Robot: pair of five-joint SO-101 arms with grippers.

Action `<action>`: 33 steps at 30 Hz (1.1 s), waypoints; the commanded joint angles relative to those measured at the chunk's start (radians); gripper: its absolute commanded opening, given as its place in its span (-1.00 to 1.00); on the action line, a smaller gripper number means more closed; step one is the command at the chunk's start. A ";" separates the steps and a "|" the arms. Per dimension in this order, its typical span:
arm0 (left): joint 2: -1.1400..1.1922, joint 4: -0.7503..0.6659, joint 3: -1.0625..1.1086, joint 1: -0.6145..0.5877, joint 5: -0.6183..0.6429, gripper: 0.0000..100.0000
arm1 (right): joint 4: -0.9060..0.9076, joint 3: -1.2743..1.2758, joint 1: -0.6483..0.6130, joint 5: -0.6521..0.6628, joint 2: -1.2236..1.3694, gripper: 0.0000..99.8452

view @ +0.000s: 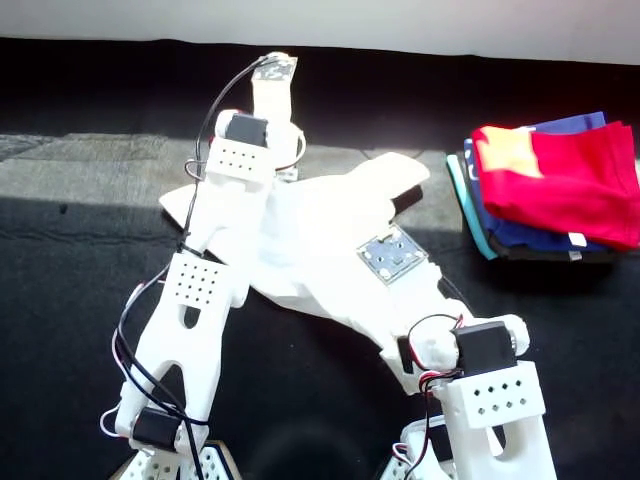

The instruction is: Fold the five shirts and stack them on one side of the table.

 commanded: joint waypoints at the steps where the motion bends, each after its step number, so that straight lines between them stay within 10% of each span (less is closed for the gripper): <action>1: -0.119 0.051 -0.045 -0.025 0.003 -0.98 | -0.048 -0.002 0.036 0.005 -0.015 -0.99; 17: -0.513 0.270 -0.036 -0.223 -0.032 -0.98 | -0.555 -0.111 0.275 0.009 0.035 -0.99; 33: -1.311 0.264 0.437 -0.338 -0.035 -0.98 | -0.400 -1.307 0.317 0.003 0.598 -0.99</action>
